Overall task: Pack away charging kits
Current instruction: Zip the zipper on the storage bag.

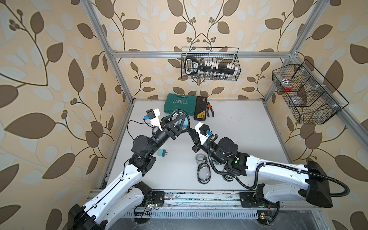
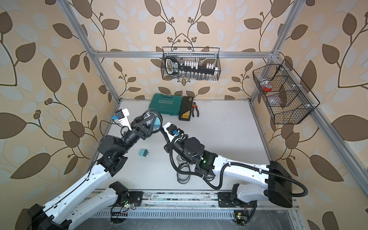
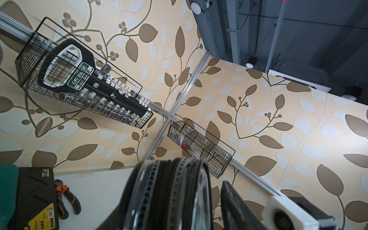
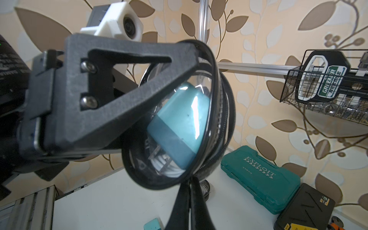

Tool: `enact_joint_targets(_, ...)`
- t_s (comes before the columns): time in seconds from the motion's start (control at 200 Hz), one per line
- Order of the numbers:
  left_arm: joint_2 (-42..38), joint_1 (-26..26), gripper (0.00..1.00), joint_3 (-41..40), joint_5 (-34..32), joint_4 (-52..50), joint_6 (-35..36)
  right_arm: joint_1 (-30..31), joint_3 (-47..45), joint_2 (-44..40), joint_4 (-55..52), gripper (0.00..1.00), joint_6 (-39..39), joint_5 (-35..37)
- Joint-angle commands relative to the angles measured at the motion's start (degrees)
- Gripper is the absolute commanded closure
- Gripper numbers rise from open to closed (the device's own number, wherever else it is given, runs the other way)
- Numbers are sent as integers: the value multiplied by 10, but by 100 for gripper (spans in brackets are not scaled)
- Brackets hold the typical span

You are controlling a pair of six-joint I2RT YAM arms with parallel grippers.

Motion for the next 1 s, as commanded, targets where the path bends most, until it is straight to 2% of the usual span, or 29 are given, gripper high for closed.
enact_joint_targets(0.0, 0, -4, 42, 11, 23, 30, -4, 3, 28, 4, 3, 100, 8, -1)
enact_joint_targets(0.095, 0, -4, 42, 8, 24, 30, -6, 3, 31, 3, 1, 100, 12, -2)
enact_joint_targets(0.215, 3, -3, 51, 7, 29, 34, -7, 3, 41, 4, -8, 100, 19, 4)
enact_joint_targets(0.555, 9, -4, 100, 35, 39, -11, 4, 1, 49, 1, -26, 100, 25, 8)
enact_joint_targets(0.8, 6, -4, 100, 67, 54, -72, 17, -49, 43, -23, -44, 100, 19, 15)
enact_joint_targets(0.995, -4, -4, 100, 58, 34, -89, 26, -59, 52, -40, -56, 100, -11, 17)
